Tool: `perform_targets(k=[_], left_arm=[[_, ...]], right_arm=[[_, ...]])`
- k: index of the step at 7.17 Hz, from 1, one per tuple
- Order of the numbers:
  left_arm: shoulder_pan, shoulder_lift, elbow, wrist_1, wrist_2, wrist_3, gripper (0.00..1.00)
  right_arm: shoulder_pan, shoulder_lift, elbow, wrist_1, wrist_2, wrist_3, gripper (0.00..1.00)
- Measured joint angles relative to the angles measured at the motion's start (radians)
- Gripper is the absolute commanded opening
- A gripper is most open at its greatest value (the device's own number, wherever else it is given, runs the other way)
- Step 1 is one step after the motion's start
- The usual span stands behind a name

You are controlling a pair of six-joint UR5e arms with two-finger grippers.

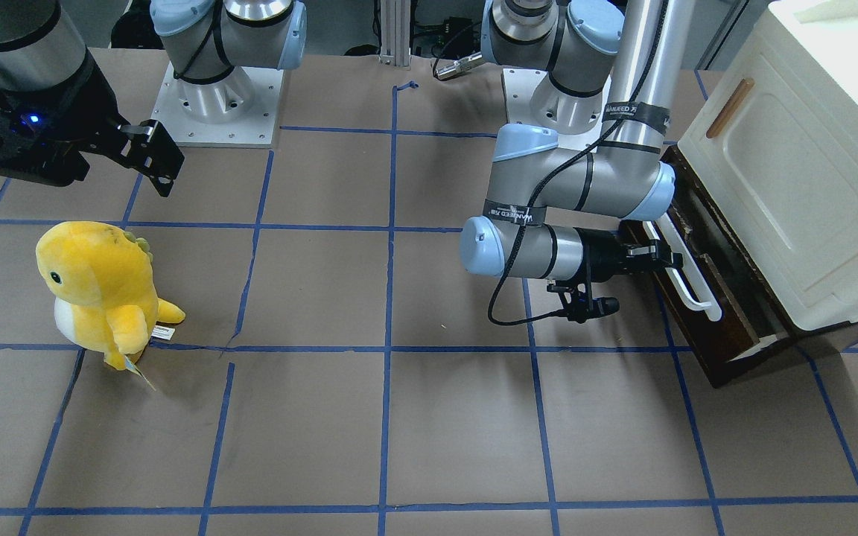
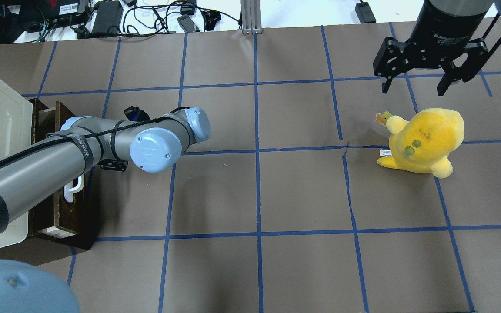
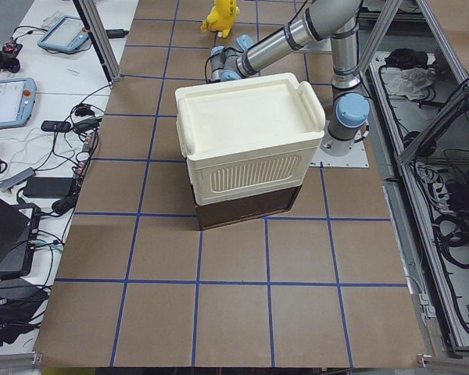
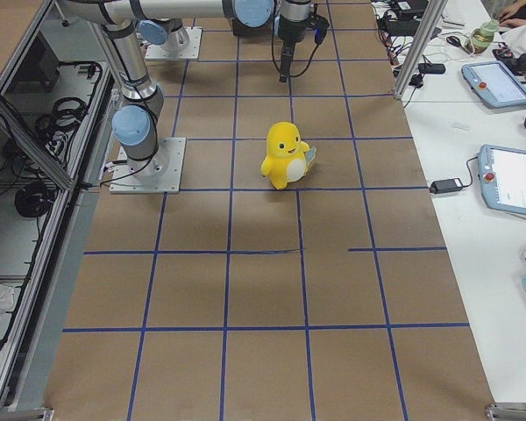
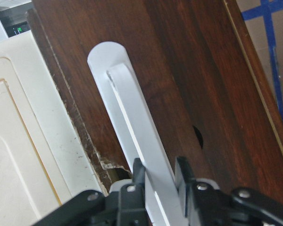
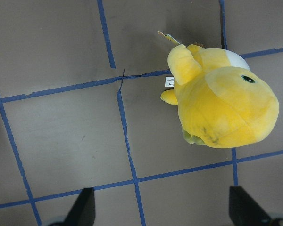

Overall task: Pull drawer sideways
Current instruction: 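Pull the handle with the left gripper, sliding the drawer out of the cabinet, then keep pulling the drawer outward with the left gripper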

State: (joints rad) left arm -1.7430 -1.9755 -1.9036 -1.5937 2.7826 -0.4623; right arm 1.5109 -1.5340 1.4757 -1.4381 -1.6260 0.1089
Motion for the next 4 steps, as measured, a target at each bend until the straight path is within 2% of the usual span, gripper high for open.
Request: perform_targets(k=[4], left_arm=[[-0.022,-0.001,0.004,-0.001,0.000,0.001,0.32]], right_arm=[[0.000,0.000,0.000,-0.001,0.000,0.000,1.00]])
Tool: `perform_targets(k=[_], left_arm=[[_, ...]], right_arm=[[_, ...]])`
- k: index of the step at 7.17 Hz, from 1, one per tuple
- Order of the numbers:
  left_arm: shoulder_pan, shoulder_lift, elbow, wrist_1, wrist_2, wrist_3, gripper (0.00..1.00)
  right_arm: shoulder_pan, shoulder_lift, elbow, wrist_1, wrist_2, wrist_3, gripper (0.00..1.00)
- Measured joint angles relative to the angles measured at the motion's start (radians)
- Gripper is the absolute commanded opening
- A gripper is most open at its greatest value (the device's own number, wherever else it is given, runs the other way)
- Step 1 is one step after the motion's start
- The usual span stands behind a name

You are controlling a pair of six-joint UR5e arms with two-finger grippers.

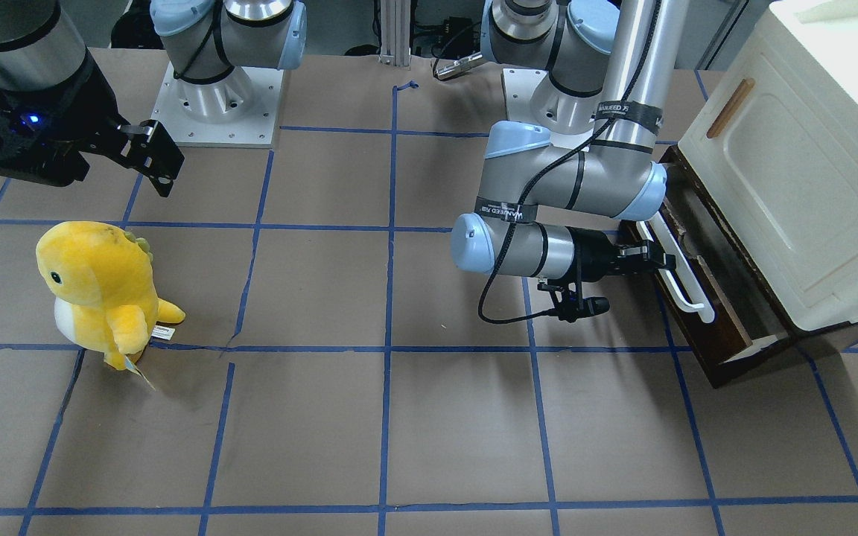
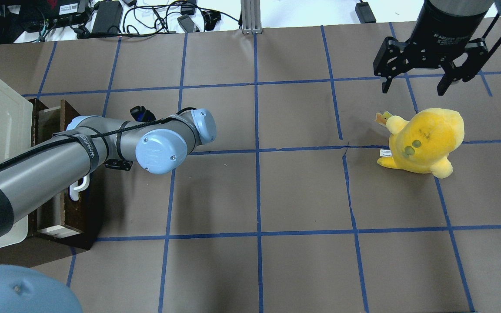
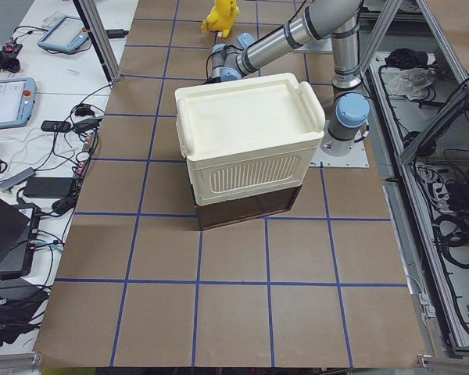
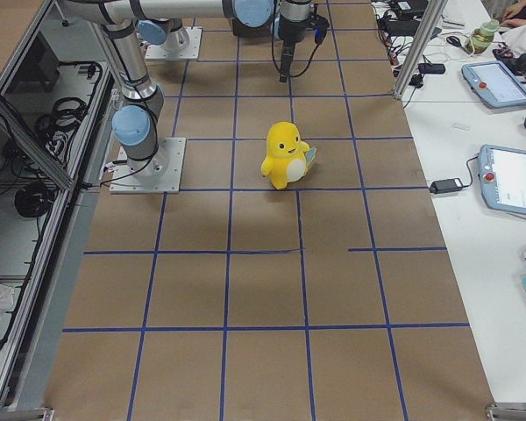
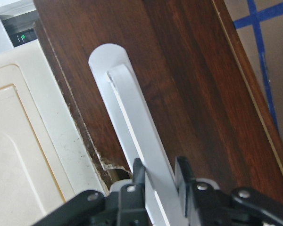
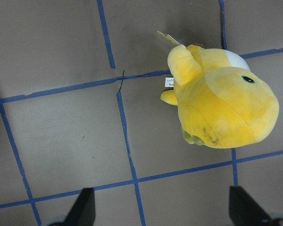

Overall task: Pull drawer sideways
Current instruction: 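Keep pulling the drawer outward with the left gripper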

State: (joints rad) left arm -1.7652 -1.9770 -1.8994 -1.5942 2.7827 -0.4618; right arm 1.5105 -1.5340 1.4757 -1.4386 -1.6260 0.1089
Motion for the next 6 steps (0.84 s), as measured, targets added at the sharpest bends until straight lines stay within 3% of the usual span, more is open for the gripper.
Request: perform_targets(k=[6], left_arm=[[-0.019,-0.001,-0.001,-0.001,0.000,0.000,0.32]], right_arm=[[0.000,0.000,0.000,0.000,0.000,0.000,1.00]])
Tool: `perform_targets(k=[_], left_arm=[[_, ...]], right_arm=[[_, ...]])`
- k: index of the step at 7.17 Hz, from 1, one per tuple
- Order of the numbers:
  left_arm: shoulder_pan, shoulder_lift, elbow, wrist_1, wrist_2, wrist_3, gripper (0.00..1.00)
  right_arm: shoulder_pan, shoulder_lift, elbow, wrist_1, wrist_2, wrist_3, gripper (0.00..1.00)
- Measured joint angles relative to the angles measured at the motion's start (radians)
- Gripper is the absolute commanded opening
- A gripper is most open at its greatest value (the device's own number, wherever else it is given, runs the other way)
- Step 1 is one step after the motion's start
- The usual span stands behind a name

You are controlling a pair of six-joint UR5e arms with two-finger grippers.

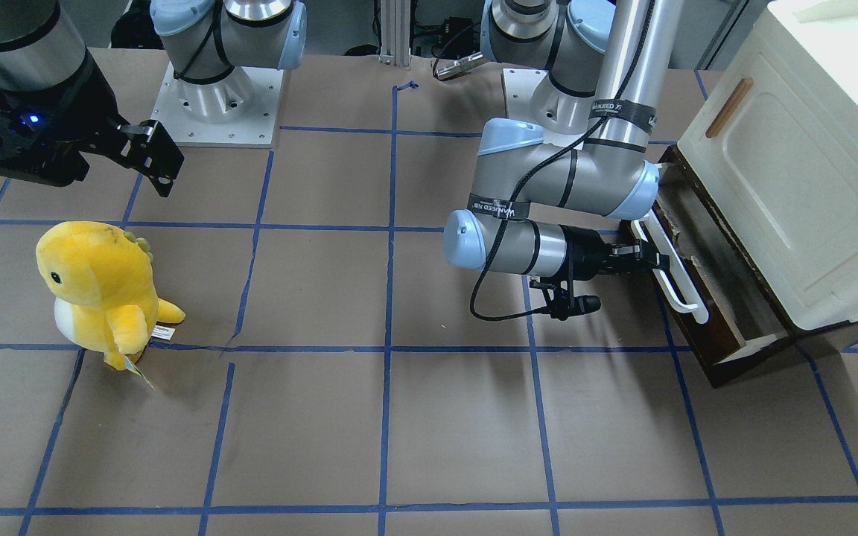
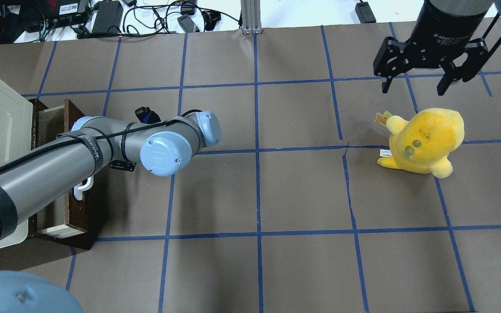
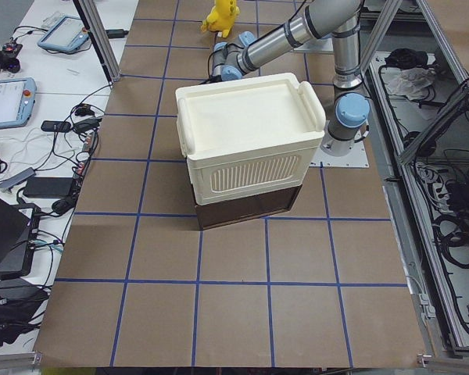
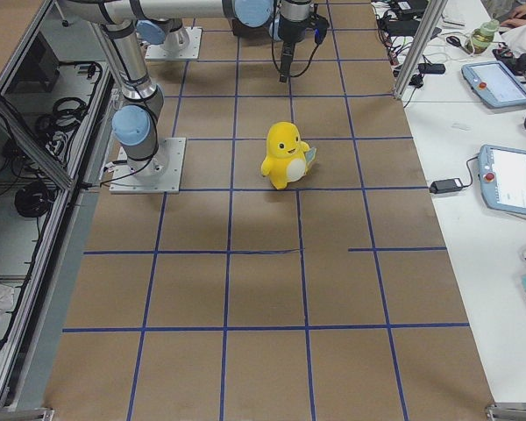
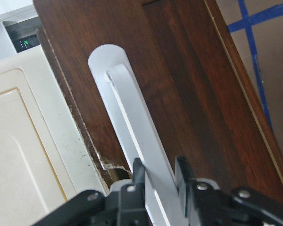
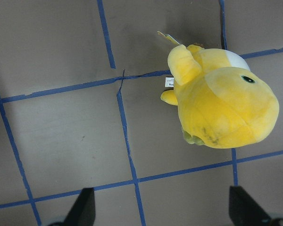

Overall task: Pull drawer sideways
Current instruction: 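Keep pulling the drawer outward with the left gripper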

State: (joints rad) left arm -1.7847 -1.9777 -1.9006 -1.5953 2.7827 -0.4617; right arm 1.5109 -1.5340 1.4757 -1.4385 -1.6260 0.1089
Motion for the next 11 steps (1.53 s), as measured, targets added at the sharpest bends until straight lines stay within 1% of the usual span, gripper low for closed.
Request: perform_targets(k=[11], left_arm=[[-0.017,-0.003,0.001,0.002,0.002,0.003,0.31]], right_arm=[[-0.001,0.000,0.000,0.000,0.000,0.000,1.00]])
